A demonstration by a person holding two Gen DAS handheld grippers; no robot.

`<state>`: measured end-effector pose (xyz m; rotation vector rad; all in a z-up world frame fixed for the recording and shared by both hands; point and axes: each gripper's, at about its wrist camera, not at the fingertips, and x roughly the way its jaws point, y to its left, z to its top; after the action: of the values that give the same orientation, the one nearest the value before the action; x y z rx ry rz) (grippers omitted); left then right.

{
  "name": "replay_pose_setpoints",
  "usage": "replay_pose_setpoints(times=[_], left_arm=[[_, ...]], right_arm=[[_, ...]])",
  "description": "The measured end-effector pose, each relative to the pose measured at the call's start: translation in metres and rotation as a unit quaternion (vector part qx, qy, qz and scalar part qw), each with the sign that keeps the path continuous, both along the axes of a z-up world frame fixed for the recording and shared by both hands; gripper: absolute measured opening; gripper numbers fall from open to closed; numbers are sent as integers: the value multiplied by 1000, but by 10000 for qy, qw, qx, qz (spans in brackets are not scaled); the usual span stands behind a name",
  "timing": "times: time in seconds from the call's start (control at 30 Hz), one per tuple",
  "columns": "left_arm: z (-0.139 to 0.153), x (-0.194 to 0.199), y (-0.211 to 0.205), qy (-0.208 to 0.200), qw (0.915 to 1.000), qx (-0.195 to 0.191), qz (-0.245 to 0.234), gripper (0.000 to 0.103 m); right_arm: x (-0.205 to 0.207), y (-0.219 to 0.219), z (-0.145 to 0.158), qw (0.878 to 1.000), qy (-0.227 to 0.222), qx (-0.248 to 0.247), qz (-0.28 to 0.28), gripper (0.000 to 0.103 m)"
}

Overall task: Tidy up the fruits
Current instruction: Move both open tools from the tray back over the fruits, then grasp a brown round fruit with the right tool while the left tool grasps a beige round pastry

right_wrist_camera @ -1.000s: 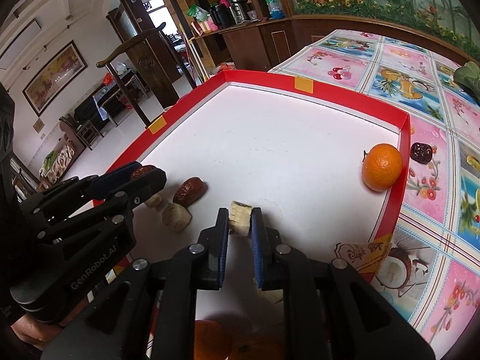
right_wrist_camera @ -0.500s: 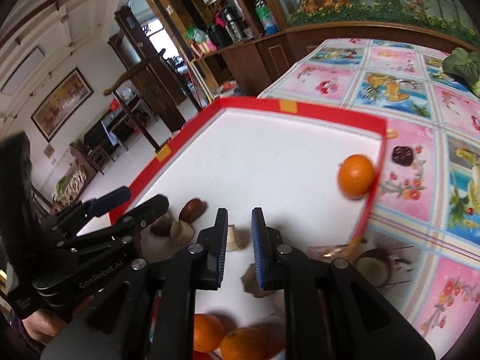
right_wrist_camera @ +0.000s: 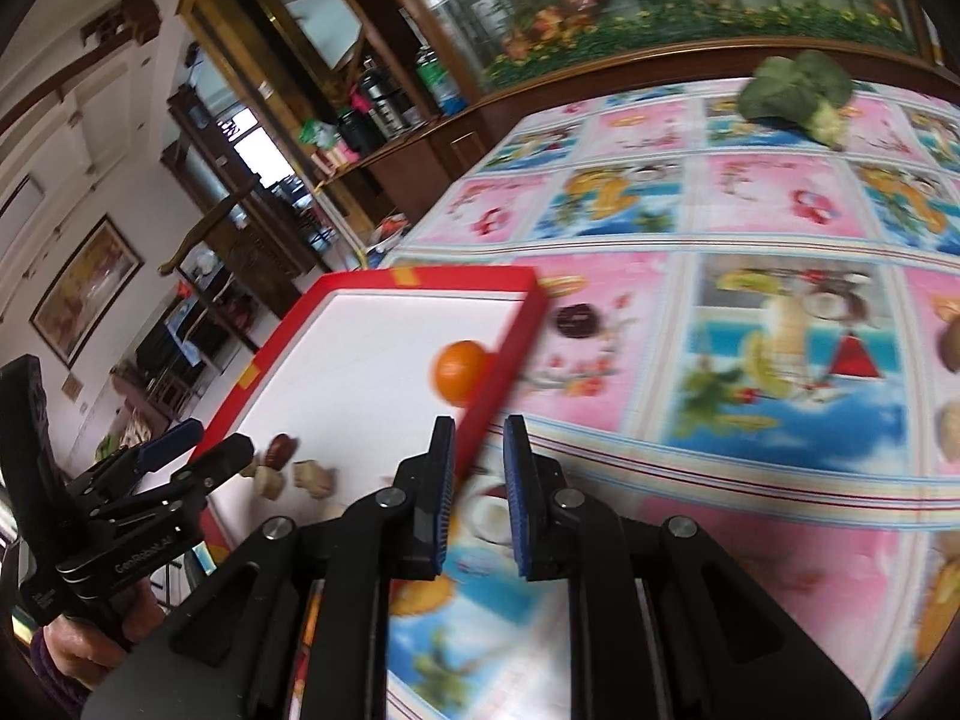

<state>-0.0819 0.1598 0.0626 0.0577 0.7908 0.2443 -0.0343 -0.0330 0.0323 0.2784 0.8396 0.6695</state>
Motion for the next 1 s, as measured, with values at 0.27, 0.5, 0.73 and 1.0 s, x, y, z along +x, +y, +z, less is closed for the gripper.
replay_pose_setpoints(times=[0.27,0.5,0.73,1.0], left_arm=[[-1,1,-43,103,9987,91,-496,72],[-2,0,-81,179,9950,79,-975,73],[-4,1,-125,306,9871,41,-1574,73],[-6,3,-165,369,9782,74,-2041,73]], right_arm=[[-3,-72,6,9987,-87,135,-491,18],[-4,-155,8,9914,-117,142,-1292,18],[0,-201,-3,9848,49,-284,-1710,18],[11,-204,-17,9825,179,-787,-1677,18]])
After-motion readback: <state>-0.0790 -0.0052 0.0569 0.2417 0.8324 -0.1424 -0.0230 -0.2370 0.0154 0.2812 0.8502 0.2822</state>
